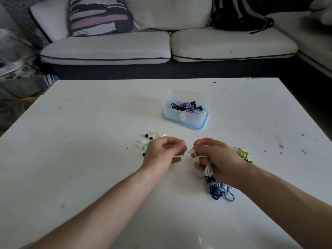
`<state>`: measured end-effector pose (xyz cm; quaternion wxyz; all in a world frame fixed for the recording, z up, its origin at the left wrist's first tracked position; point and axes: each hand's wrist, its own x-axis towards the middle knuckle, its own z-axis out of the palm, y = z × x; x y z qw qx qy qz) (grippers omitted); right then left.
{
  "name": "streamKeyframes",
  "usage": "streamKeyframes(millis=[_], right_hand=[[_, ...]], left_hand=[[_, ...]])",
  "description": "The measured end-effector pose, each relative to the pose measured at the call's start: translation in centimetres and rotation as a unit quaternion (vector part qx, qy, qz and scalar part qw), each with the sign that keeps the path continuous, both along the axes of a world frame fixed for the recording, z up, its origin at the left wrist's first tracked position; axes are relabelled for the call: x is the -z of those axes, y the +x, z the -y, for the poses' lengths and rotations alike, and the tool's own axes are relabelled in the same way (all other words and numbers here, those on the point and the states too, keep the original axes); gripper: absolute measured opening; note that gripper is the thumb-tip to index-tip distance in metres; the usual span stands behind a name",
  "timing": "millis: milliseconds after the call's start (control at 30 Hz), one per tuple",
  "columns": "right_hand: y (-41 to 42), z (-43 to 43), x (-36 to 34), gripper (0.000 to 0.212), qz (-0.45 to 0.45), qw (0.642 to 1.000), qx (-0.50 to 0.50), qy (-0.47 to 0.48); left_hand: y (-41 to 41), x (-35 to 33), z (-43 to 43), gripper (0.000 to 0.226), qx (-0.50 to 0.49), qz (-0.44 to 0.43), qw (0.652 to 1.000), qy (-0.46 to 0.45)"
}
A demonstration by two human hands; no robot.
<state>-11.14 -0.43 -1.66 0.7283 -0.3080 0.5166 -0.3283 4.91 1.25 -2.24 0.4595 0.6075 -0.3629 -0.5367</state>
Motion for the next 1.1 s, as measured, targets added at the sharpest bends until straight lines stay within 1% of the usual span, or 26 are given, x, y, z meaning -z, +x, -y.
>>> streamKeyframes(millis=[33, 67, 133, 200, 300, 333, 367, 433, 533, 700, 800, 833, 867, 933, 1000, 1033, 1100], right_hand=[[-0.1, 0.2, -0.1, 0.013, 0.008, 1.000, 0.008, 0.001], [-0.2, 0.3, -0.3, 0.014, 0.015, 1.000, 0.017, 0.001], [-0.3, 0.6, -0.7, 0.013, 0.021, 0.999, 0.033, -0.004], [-0.4, 0.9, -1.0, 0.013, 0.022, 0.999, 0.046, -0.013], [-0.7, 1.1, -1.2, 0.012, 0.030, 0.998, 0.057, -0.018], [-0.7, 1.2, -1.2, 0.011, 0.031, 0.998, 0.057, -0.019], [-0.8, 1.3, -1.3, 0.011, 0.032, 0.998, 0.057, -0.019], [-1.0, 1.5, -1.5, 0.012, 0.035, 0.997, 0.060, -0.024], [-1.4, 1.8, -1.7, 0.009, 0.034, 0.997, 0.059, -0.035], [-1.8, 1.8, -1.8, 0.008, 0.031, 0.998, 0.025, -0.056], [-1.8, 1.8, -1.9, 0.007, 0.042, 0.997, 0.013, -0.064], [-1.8, 1.8, -1.9, 0.006, 0.046, 0.997, 0.011, -0.068], [-1.7, 1.7, -2.1, 0.005, 0.049, 0.996, 0.009, -0.075], [-1.7, 1.5, -2.4, 0.005, 0.052, 0.994, 0.005, -0.092], [-1.6, 1.2, -2.8, 0.007, 0.046, 0.993, -0.001, -0.109], [-1.5, 1.1, -3.0, 0.008, 0.041, 0.992, -0.003, -0.117], [-1.3, 0.7, -3.4, 0.009, 0.032, 0.991, -0.009, -0.132]], left_hand=[[0.8, 0.1, 1.1, 0.004, -0.010, 0.047, 0.999, -0.024], [1.8, 0.2, 2.3, 0.005, -0.023, 0.117, 0.992, -0.049], [4.0, 0.7, 4.9, 0.005, -0.022, 0.281, 0.956, -0.084], [5.2, 1.7, 6.9, 0.010, 0.018, 0.395, 0.915, -0.083], [5.1, 3.6, 9.0, 0.016, 0.085, 0.503, 0.858, -0.055], [4.9, 4.1, 9.5, 0.017, 0.103, 0.527, 0.842, -0.049], [4.8, 4.4, 9.8, 0.016, 0.116, 0.538, 0.834, -0.040], [4.7, 4.9, 10.3, 0.013, 0.124, 0.546, 0.828, -0.029], [4.9, 5.8, 10.9, 0.016, 0.119, 0.559, 0.820, -0.031], [5.0, 6.1, 11.0, 0.016, 0.139, 0.568, 0.810, -0.040], [4.7, 5.2, 10.6, 0.013, 0.128, 0.556, 0.819, -0.062], [4.6, 4.5, 10.3, 0.012, 0.113, 0.541, 0.830, -0.077], [4.4, 3.6, 9.7, 0.012, 0.097, 0.511, 0.849, -0.093], [3.8, 1.3, 8.1, 0.012, 0.071, 0.427, 0.895, -0.110], [3.2, -1.2, 5.6, 0.008, 0.059, 0.332, 0.936, -0.102], [2.9, -2.2, 4.4, 0.005, 0.058, 0.276, 0.955, -0.089], [2.7, -3.8, 2.2, 0.007, 0.056, 0.150, 0.985, -0.056]])
